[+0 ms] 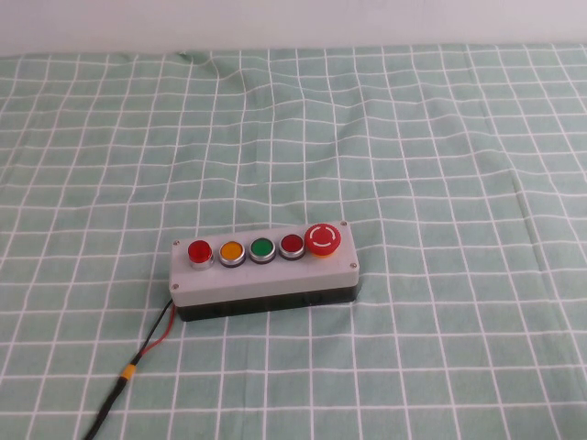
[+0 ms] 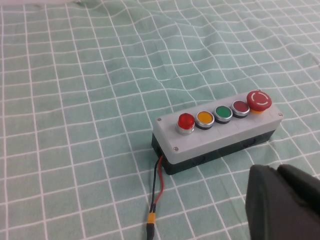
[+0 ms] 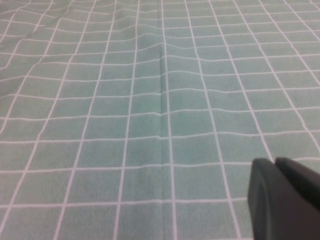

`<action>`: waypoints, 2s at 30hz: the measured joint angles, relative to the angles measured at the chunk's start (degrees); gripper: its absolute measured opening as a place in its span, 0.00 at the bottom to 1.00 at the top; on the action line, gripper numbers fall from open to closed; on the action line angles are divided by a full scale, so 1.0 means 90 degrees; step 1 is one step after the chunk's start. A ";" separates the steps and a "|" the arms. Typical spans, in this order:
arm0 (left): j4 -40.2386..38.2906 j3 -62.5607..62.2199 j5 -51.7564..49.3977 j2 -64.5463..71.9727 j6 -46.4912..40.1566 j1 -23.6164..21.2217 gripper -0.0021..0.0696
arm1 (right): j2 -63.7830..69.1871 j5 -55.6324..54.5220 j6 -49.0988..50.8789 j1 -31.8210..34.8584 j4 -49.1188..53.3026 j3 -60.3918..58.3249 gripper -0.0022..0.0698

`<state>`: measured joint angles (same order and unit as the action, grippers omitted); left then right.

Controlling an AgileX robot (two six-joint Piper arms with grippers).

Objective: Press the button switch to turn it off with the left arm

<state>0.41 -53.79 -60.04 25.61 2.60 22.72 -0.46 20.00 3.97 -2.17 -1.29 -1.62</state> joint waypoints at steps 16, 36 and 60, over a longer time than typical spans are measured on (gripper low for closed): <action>0.0042 0.0229 -0.0031 -0.0351 0.0043 0.0000 0.03 | 0.0000 0.0000 0.0000 0.0000 0.0000 0.0000 0.01; 0.0283 0.1260 0.1737 -0.0789 0.0054 -0.1218 0.03 | 0.0000 0.0000 0.0010 0.0000 0.0000 0.0000 0.01; 0.0305 0.6100 0.5254 -0.2904 0.0142 -0.1500 0.03 | 0.0000 0.0000 0.0010 0.0000 0.0000 0.0000 0.01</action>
<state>3.16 1.11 -12.75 -0.53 3.88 9.22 -0.46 20.00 4.06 -2.17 -1.29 -1.62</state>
